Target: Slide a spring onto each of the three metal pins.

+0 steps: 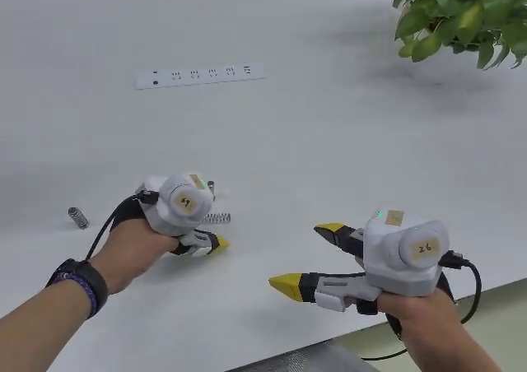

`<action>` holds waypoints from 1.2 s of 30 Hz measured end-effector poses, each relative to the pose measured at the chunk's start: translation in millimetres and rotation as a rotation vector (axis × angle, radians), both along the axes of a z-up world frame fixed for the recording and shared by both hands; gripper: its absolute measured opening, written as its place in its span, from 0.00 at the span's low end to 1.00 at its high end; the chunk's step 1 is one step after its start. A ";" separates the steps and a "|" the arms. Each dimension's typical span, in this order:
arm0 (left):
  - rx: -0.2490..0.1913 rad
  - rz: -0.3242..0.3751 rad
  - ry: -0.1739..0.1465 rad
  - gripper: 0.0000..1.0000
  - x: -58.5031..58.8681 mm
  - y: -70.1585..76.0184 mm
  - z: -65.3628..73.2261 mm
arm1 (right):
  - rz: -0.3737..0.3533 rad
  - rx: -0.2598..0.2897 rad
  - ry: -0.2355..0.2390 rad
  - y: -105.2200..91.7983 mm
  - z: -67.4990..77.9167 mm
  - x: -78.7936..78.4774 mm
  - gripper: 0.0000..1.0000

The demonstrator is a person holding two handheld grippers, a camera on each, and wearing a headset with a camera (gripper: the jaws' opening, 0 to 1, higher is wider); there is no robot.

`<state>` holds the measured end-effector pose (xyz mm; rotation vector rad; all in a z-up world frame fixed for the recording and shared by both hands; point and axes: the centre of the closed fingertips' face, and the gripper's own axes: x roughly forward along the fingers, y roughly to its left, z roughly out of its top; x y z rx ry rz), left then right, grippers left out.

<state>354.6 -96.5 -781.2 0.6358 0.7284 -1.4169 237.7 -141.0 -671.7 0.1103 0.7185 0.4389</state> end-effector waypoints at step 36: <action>-0.047 0.034 -0.020 0.02 -27.6 18.6 30.0 | 0.069 0.008 -0.001 24.6 -1.6 -0.9 0.70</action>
